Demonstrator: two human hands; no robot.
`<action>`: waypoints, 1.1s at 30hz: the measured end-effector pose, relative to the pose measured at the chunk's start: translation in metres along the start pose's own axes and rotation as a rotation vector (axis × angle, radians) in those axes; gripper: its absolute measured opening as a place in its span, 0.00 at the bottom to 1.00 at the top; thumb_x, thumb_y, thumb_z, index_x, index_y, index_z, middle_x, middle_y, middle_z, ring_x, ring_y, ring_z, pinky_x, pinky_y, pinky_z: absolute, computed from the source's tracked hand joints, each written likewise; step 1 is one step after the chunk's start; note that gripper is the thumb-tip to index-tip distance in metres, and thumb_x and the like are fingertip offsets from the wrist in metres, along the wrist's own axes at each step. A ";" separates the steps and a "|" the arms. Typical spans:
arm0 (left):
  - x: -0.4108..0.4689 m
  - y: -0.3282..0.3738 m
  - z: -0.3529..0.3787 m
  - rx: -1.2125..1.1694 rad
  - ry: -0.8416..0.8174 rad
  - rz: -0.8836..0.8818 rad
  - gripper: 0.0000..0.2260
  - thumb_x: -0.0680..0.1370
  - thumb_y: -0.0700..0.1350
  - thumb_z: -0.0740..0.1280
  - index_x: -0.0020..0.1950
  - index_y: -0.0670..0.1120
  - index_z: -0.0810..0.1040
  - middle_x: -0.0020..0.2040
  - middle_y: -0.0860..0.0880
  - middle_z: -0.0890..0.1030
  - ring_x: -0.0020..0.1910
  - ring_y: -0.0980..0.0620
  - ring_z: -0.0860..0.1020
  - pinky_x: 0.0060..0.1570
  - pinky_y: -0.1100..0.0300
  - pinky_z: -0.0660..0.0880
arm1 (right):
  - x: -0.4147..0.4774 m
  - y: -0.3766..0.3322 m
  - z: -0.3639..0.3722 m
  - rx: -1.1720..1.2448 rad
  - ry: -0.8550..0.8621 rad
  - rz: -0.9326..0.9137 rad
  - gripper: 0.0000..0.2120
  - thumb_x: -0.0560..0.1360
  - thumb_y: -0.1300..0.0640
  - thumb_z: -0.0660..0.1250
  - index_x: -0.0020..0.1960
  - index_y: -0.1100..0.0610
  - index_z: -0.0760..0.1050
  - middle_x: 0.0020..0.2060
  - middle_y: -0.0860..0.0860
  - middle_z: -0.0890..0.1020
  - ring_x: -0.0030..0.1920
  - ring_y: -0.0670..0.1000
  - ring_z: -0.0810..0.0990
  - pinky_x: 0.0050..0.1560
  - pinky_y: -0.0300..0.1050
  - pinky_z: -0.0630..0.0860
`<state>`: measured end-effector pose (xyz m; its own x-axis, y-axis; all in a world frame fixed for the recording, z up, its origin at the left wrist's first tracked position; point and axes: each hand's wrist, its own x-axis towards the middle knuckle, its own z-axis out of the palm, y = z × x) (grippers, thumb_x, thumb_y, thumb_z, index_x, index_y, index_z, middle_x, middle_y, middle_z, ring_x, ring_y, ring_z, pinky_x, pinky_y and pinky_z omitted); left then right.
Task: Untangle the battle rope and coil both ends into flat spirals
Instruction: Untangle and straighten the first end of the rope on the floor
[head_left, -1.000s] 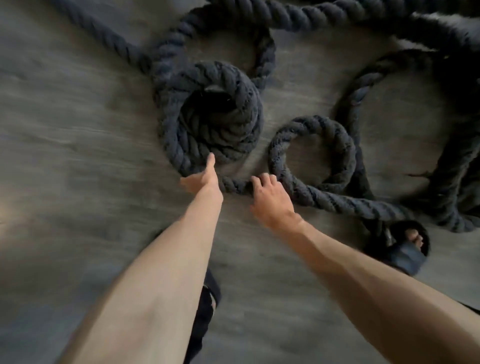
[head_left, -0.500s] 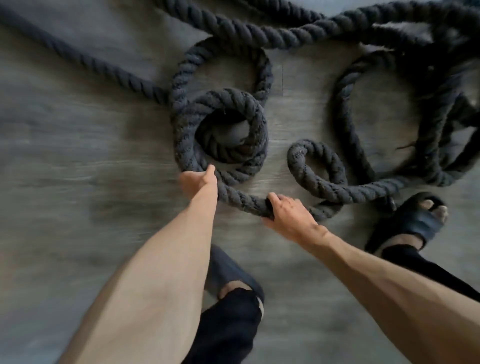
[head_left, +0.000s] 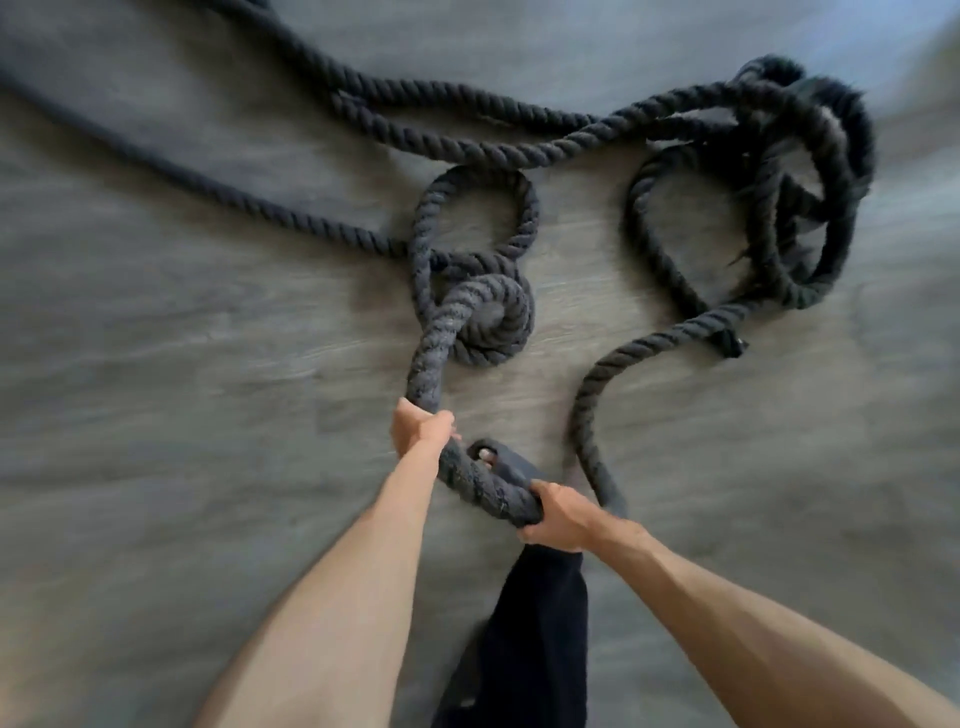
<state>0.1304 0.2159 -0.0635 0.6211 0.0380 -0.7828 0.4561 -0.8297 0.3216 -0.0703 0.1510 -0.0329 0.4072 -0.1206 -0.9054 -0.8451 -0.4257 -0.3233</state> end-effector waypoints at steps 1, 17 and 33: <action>-0.017 -0.010 -0.006 -0.060 -0.050 -0.017 0.18 0.65 0.36 0.72 0.53 0.38 0.75 0.41 0.38 0.84 0.40 0.42 0.85 0.45 0.46 0.82 | -0.009 -0.002 0.006 0.069 -0.063 0.023 0.25 0.70 0.55 0.72 0.64 0.60 0.74 0.58 0.60 0.81 0.56 0.54 0.82 0.49 0.42 0.74; -0.221 -0.207 -0.135 -0.099 -0.546 0.069 0.09 0.70 0.28 0.69 0.46 0.38 0.74 0.28 0.41 0.77 0.22 0.48 0.77 0.31 0.53 0.79 | -0.093 -0.142 0.084 1.239 0.308 0.185 0.23 0.78 0.47 0.71 0.64 0.63 0.75 0.46 0.55 0.80 0.41 0.54 0.80 0.32 0.44 0.76; -0.107 -0.338 -0.337 -0.847 -0.673 -0.368 0.36 0.79 0.68 0.50 0.68 0.39 0.70 0.72 0.38 0.71 0.69 0.43 0.71 0.74 0.48 0.59 | -0.156 -0.292 0.245 1.361 -0.546 -0.073 0.25 0.81 0.38 0.59 0.50 0.61 0.75 0.30 0.53 0.72 0.27 0.50 0.70 0.26 0.41 0.70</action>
<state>0.1245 0.6800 0.0909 0.0099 -0.3163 -0.9486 0.9815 -0.1784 0.0697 0.0277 0.5138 0.1353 0.5448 0.3418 -0.7657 -0.6224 0.7768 -0.0961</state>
